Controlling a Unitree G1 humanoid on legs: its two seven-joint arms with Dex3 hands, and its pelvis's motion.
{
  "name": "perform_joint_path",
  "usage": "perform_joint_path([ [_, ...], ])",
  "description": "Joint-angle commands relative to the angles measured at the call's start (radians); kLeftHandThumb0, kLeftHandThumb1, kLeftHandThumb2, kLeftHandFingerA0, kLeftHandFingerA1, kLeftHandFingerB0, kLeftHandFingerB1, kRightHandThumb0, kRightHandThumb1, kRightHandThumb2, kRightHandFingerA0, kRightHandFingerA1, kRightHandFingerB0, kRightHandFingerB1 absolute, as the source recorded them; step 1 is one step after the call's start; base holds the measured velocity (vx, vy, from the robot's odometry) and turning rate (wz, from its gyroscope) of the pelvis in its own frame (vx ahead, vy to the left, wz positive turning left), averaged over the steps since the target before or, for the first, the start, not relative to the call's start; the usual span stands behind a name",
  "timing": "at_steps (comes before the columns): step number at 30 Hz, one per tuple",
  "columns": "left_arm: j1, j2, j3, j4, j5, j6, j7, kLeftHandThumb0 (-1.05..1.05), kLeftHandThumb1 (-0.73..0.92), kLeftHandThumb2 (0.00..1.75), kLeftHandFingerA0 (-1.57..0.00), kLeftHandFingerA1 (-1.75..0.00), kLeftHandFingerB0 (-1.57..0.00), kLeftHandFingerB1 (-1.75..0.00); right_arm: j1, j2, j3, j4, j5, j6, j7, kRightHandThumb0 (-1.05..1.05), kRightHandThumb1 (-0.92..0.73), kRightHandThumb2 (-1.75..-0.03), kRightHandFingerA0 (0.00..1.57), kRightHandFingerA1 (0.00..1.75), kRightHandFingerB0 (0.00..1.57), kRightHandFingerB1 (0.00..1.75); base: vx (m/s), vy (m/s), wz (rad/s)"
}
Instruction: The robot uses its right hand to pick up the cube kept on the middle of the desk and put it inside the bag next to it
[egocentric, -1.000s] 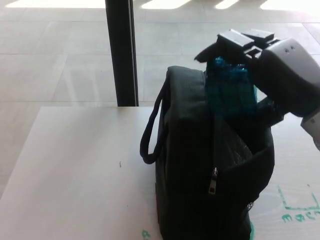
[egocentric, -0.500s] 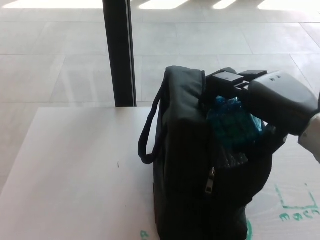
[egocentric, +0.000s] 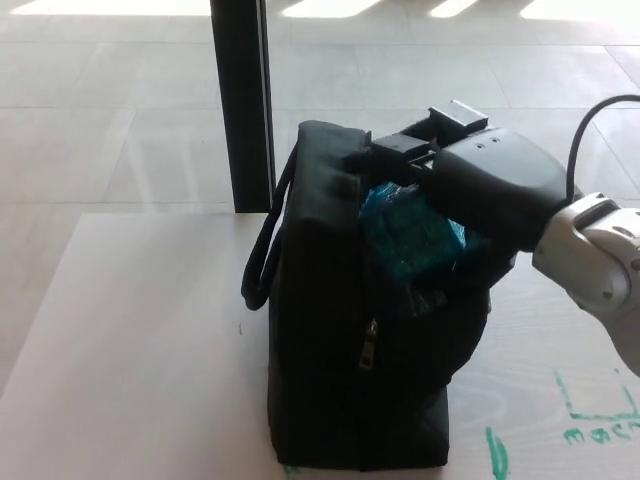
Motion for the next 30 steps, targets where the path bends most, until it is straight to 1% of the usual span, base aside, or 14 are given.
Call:
perform_joint_path([
  [1, 0.003, 0.017, 0.004, 0.022, 0.011, -0.028, -0.001, -0.71, 0.46, 0.81, -0.1, -0.53, -0.22, -0.5, -0.025, -0.036, 0.009, -0.033, -0.094, 0.105, 0.111, -0.98, -0.5, -0.57, 0.0, 0.0, 0.0, 0.0, 0.0, 0.0, 0.0],
  [3, 0.0, 0.015, 0.013, 0.025, 0.004, -0.014, 0.009, -0.71, 0.46, 0.82, -0.11, -0.54, -0.24, -0.5, -0.044, -0.052, 0.005, -0.031, -0.088, 0.124, 0.165, -1.01, -0.51, -0.56, 0.0, 0.0, 0.0, 0.0, 0.0, 0.0, 0.0],
  [4, -0.001, 0.016, 0.008, 0.029, 0.011, -0.021, 0.01, -0.7, 0.48, 0.83, -0.1, -0.53, -0.23, -0.5, -0.057, -0.066, 0.005, -0.031, -0.093, 0.14, 0.202, -1.05, -0.4, -0.78, 0.0, 0.0, 0.0, 0.0, 0.0, 0.0, 0.0],
  [7, -0.003, 0.016, 0.006, 0.028, 0.015, -0.016, 0.019, -0.7, 0.47, 0.82, -0.12, -0.54, -0.24, -0.5, -0.063, -0.081, -0.001, -0.03, -0.093, 0.145, 0.218, -1.05, -0.4, -0.78, 0.0, 0.0, 0.0, 0.0, 0.0, 0.0, 0.0],
  [8, -0.005, 0.014, 0.01, 0.031, 0.011, -0.013, 0.02, -0.7, 0.46, 0.81, -0.11, -0.54, -0.24, -0.5, -0.064, -0.085, -0.003, -0.03, -0.093, 0.148, 0.223, -1.05, -0.52, -0.58, 0.0, 0.0, 0.0, 0.0, 0.0, 0.0, 0.0],
  [12, -0.003, 0.011, 0.008, 0.038, 0.01, -0.025, 0.011, -0.71, 0.45, 0.81, -0.11, -0.54, -0.24, -0.51, -0.061, -0.088, -0.005, -0.047, -0.091, 0.177, 0.258, -1.05, -0.56, -0.61, 0.0, 0.0, 0.0, 0.0, 0.0, 0.0, 0.0],
  [19, -0.004, 0.017, 0.0, 0.034, 0.017, -0.026, 0.007, -0.71, 0.46, 0.82, -0.1, -0.53, -0.24, -0.5, -0.058, -0.065, -0.014, -0.069, -0.082, 0.21, 0.271, -1.05, -0.58, -0.6, 0.0, 0.0, 0.0, 0.0, 0.0, 0.0, 0.0],
  [20, -0.011, 0.019, 0.005, 0.044, 0.01, -0.025, -0.004, -0.7, 0.46, 0.81, -0.09, -0.54, -0.23, -0.5, -0.062, -0.057, -0.015, -0.073, -0.084, 0.216, 0.268, -1.05, -0.47, -0.8, 0.0, 0.0, 0.0, 0.0, 0.0, 0.0, 0.0],
  [21, -0.014, 0.02, 0.004, 0.055, 0.01, -0.036, -0.01, -0.71, 0.45, 0.81, -0.09, -0.54, -0.23, -0.5, -0.066, -0.051, -0.016, -0.073, -0.082, 0.221, 0.269, -1.05, -0.46, -0.79, 0.0, 0.0, 0.0, 0.0, 0.0, 0.0, 0.0],
  [22, -0.015, 0.021, 0.0, 0.054, 0.014, -0.037, -0.011, -0.71, 0.45, 0.81, -0.09, -0.54, -0.23, -0.5, -0.067, -0.046, -0.019, -0.075, -0.08, 0.227, 0.268, -1.04, -0.57, -0.59, 0.0, 0.0, 0.0, 0.0, 0.0, 0.0, 0.0],
  [23, -0.008, 0.022, -0.005, 0.039, 0.021, -0.041, -0.006, -0.72, 0.46, 0.82, -0.1, -0.53, -0.22, -0.5, -0.074, -0.039, -0.02, -0.076, -0.079, 0.237, 0.276, -1.04, -0.57, -0.58, 0.0, 0.0, 0.0, 0.0, 0.0, 0.0, 0.0],
  [24, -0.003, 0.022, -0.004, 0.024, 0.017, -0.031, -0.007, -0.7, 0.47, 0.82, -0.09, -0.53, -0.22, -0.5, -0.079, -0.029, -0.021, -0.074, -0.081, 0.249, 0.278, -1.0, -0.54, -0.98, 0.0, 0.26, 0.0, 0.0, 0.0, 0.0, 0.0],
  [29, -0.015, 0.018, -0.007, 0.042, 0.016, -0.023, -0.002, -0.7, 0.45, 0.81, -0.09, -0.53, -0.24, -0.51, -0.15, 0.018, 0.016, -0.064, -0.13, 0.322, 0.335, -0.96, -0.53, -0.91, 0.0, 0.27, 0.0, 0.0, 0.0, 0.0, 0.0],
  [30, -0.013, 0.017, -0.008, 0.045, 0.017, -0.029, -0.004, -0.7, 0.46, 0.81, -0.08, -0.53, -0.22, -0.51, -0.178, 0.038, 0.029, -0.051, -0.141, 0.335, 0.345, -0.92, -0.51, -0.84, 0.0, 0.28, 0.0, 0.0, 0.0, 0.0, 0.0],
])
